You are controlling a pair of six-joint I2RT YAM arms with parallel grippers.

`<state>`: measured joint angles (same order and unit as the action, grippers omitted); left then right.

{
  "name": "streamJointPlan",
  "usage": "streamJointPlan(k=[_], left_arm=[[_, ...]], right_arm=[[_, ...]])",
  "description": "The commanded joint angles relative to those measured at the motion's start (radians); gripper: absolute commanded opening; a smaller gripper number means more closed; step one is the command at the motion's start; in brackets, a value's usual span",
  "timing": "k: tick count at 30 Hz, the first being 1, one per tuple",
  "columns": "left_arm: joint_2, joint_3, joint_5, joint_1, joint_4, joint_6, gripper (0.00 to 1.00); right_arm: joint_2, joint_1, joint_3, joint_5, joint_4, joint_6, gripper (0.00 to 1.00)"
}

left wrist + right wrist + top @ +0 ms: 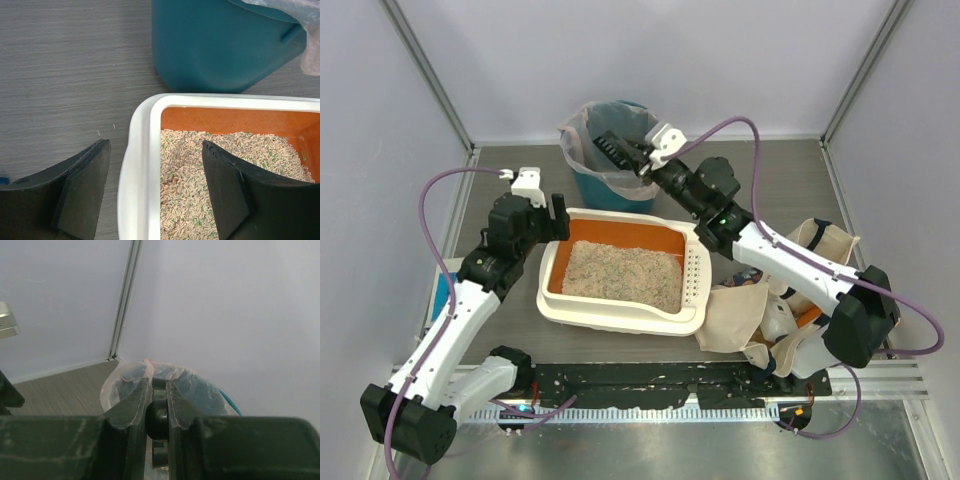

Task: Clean the litter box

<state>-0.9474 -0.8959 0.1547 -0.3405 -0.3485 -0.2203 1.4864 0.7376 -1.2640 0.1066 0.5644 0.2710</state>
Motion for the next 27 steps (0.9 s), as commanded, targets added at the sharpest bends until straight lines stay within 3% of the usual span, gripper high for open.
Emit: streamJointPlan(k=[1,7,14,23,27], left_arm=[[-0.007,-0.006,-0.006,-0.006,0.031,0.013,0.76],[-0.014,-0.006,-0.009,-0.011,0.029,0.015,0.75],[-0.065,-0.012,-0.014,-0.023,0.017,0.027,0.69],[-0.083,-0.011,0.0,-0.045,0.009,0.044,0.68],[-0.077,-0.011,0.011,-0.051,0.008,0.052,0.69]], right_arm=[[-0.06,0.087,0.023,-0.102,0.101,0.26,0.01],[-0.1,0.092,0.052,-0.137,0.213,0.189,0.01],[-0.222,0.095,0.104,-0.065,0.341,-0.128,0.01],[-0.406,0.095,0.172,-0.102,0.184,-0.25,0.01],[-0.463,0.095,0.183,-0.214,0.094,-0.317,0.01]])
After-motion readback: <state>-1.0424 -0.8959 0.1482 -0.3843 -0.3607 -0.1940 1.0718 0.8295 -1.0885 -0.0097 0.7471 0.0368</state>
